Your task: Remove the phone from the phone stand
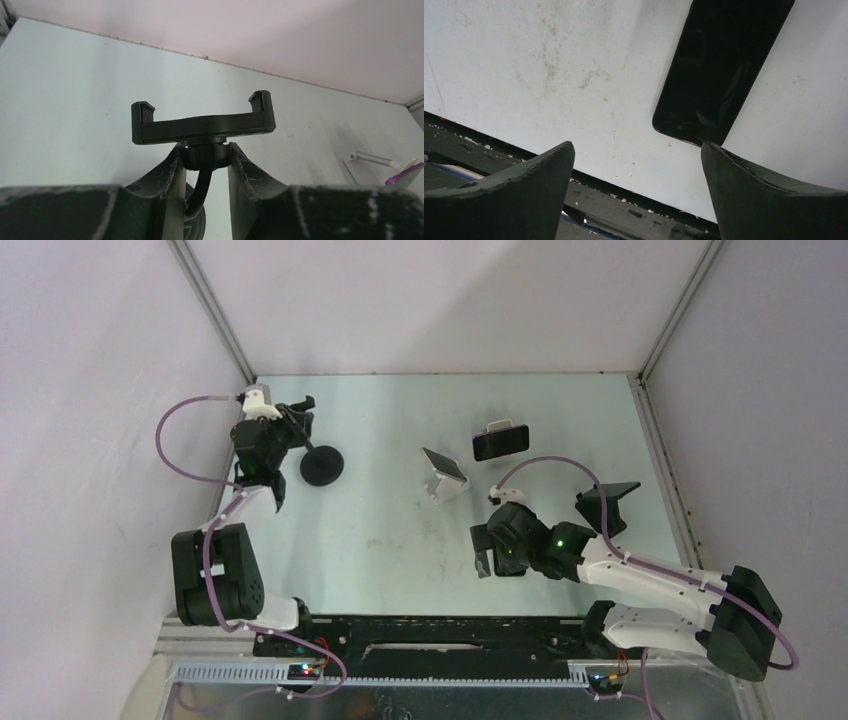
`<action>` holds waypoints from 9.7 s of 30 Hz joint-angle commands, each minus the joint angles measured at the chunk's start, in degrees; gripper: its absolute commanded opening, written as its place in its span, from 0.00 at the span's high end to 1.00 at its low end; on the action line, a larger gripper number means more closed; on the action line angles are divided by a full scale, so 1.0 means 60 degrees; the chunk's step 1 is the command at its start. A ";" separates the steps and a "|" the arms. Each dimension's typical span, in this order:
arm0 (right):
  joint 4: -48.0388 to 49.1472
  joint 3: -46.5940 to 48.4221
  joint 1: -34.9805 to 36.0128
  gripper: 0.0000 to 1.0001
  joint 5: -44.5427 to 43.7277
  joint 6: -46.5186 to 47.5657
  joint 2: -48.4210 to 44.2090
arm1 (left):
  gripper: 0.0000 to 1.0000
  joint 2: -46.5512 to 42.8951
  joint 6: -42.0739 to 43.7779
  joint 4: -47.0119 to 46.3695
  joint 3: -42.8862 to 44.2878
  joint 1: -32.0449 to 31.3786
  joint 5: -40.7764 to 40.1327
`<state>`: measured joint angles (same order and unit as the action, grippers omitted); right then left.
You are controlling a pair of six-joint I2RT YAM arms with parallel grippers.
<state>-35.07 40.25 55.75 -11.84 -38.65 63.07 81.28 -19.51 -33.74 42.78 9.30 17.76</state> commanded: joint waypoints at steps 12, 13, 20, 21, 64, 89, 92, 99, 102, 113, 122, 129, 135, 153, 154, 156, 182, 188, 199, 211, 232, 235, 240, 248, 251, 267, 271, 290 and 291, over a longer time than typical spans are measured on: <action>-0.0251 0.0308 0.0088 0.01 -0.0525 -0.0431 -0.0429 | 0.03 -0.0295 0.0563 0.0894 0.0762 0.0062 -0.0668; -0.0308 0.0308 0.0086 0.01 -0.0607 -0.0480 -0.0453 | 0.01 -0.0492 0.0558 0.0988 0.0771 0.0062 -0.0798; -0.0557 0.0307 0.0034 0.01 -0.1240 -0.0573 -0.1095 | 0.00 -0.2269 0.0413 0.2350 0.0588 -0.0107 -0.1932; -0.0549 0.0308 0.0022 0.01 -0.1291 -0.0515 -0.1160 | 0.00 -0.2465 0.0374 0.2565 0.0589 -0.0140 -0.2197; -0.2048 0.0615 -0.1592 0.01 -0.0623 -0.0173 -0.3077 | 0.00 -0.6701 -0.0850 1.0855 0.1854 -0.2180 -0.5592; -0.1987 0.0616 -0.2751 0.01 -0.0185 0.0562 -0.4008 | 0.00 -0.7177 0.0799 1.0658 0.1704 -0.2134 -0.1851; -0.1974 0.0614 -0.2764 0.01 -0.0174 0.0579 -0.4231 | 0.00 -0.7686 0.0669 1.0111 0.1265 -0.2107 -0.1420; -0.1784 0.0623 -0.2876 0.01 -0.0219 0.0843 -0.4619 | 0.00 -0.7700 0.0328 0.9518 0.0622 -0.2227 0.0129; -0.1954 0.0918 -0.2992 0.01 -0.0271 0.0835 -0.4706 | 0.00 -0.7909 0.0210 0.9251 0.0457 -0.3137 0.0001; -0.4397 0.3887 -0.3475 0.01 -0.1925 0.0555 -0.3584 | 0.01 -0.8310 -0.0648 0.8240 -0.0250 -0.5983 -0.1228; -0.5755 0.5288 -0.5690 0.01 -0.3614 0.0622 -0.3370 | 0.01 -0.8558 -0.0226 0.9359 -0.0203 -0.7407 -0.2144; -0.4077 0.4607 -1.0137 0.01 0.0363 0.1637 -0.3065 | 0.00 -0.8669 0.1620 1.1426 0.0970 -0.7409 -0.3031; -0.2808 0.3628 -1.3140 0.09 0.3892 0.1560 -0.2430 | 0.00 -0.8663 0.2512 1.2760 0.1343 -0.7409 -0.3921; -0.2045 0.2857 -1.3583 0.08 0.3663 0.1523 -0.2102 | 0.00 -0.9389 0.2253 1.2279 0.0161 -0.7444 -0.4729; -0.2048 0.2857 -1.3583 0.08 0.3611 0.1572 -0.2117 | 0.00 -0.9408 0.2254 1.2227 0.0145 -0.7441 -0.4739; -0.2065 0.2857 -1.3583 0.08 0.3606 0.1659 -0.2231 | 0.00 -0.9394 0.2275 1.2190 0.0114 -0.7439 -0.4722; 0.4656 0.4849 -0.6387 0.01 1.4129 1.1087 0.2716 | 0.00 -0.9595 0.2235 1.1985 0.0003 -0.7439 -0.4690; 1.1974 0.4838 -0.6895 0.02 1.7692 0.6248 0.5370 | 0.00 -0.9679 0.2233 1.1989 -0.0015 -0.7439 -0.4682; 1.3279 0.6409 -0.6567 0.03 1.7750 0.5270 0.7661 | 0.00 -0.9685 0.2226 1.1982 -0.0026 -0.7439 -0.4766; 1.2434 0.6920 -0.6810 0.06 1.5385 0.5697 0.7863 | 0.00 -0.9665 0.2226 1.1981 -0.0027 -0.7435 -0.4911; -0.5286 1.2444 -0.6665 0.01 1.2492 1.9111 0.9173 | 0.00 -0.9630 0.2231 1.1966 -0.0041 -0.7426 -0.4811; -0.5941 1.2914 -0.6494 0.01 1.2133 1.9654 0.9628 | 0.00 -0.9599 0.2240 1.1975 -0.0041 -0.7426 -0.4791; -0.6205 1.3068 -0.6278 0.01 1.2060 1.9960 0.9961 | 0.00 -0.9577 0.2253 1.1974 -0.0041 -0.7429 -0.4779; -0.7258 1.3937 -0.5990 0.01 1.2392 2.0730 1.0772 | 0.00 -0.9561 0.2255 1.1978 -0.0048 -0.7428 -0.4769; -0.7416 1.4025 -0.5910 0.01 1.2423 2.0933 1.0955 | 0.00 -0.9554 0.2253 1.1975 -0.0055 -0.7430 -0.4761; -0.7692 1.4560 -0.5729 0.01 1.2818 2.1465 1.1579 | 0.00 -0.9488 0.2266 1.1978 -0.0061 -0.7424 -0.4786; -0.7763 1.4561 -0.5645 0.01 1.2737 2.1551 1.1677 | 0.00 -0.9499 0.2268 1.1993 -0.0056 -0.7424 -0.4782; -0.7600 1.4862 -0.5232 0.01 1.2717 2.1310 1.1991 | 0.00 -0.9550 0.2262 1.1988 -0.0057 -0.7424 -0.4759; -0.7613 1.4858 -0.5222 0.01 1.2723 2.1303 1.1997 | 0.00 -0.9548 0.2268 1.1991 -0.0056 -0.7417 -0.4760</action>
<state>-80.77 127.04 23.94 63.20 89.38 134.28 23.90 -6.96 39.99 42.83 -35.03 -10.57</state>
